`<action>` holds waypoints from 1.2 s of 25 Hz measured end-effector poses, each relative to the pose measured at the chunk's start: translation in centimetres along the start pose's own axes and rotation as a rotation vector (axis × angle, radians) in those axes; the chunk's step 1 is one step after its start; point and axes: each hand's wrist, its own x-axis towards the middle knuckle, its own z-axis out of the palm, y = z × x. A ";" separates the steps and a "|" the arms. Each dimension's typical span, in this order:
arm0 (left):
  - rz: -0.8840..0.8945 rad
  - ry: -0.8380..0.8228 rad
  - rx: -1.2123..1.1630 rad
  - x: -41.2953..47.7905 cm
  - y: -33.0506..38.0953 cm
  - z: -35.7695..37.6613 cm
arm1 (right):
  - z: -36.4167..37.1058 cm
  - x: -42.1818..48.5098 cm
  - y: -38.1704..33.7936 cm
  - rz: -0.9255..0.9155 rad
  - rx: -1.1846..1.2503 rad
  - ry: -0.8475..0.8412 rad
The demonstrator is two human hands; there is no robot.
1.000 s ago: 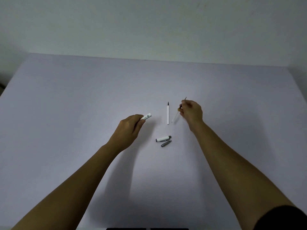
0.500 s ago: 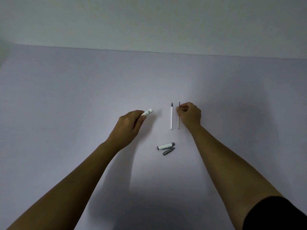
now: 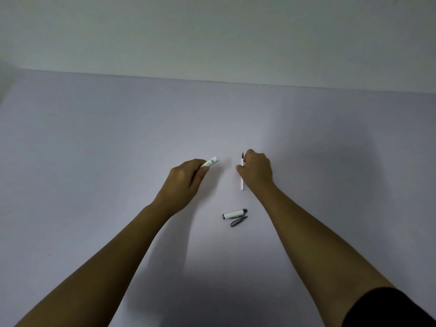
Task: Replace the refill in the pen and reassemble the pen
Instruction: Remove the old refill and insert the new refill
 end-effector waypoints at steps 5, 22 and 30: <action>-0.006 0.004 0.011 -0.9 -0.6 -0.9 | 0.4 -0.5 -1.0 0.058 0.077 0.028; -0.023 -0.062 -0.075 -5.1 4.3 -3.8 | -9.4 -9.7 -6.5 0.173 1.199 0.105; -0.075 -0.076 -0.122 -5.9 5.1 -4.0 | -9.5 -11.0 -6.7 0.178 1.297 0.065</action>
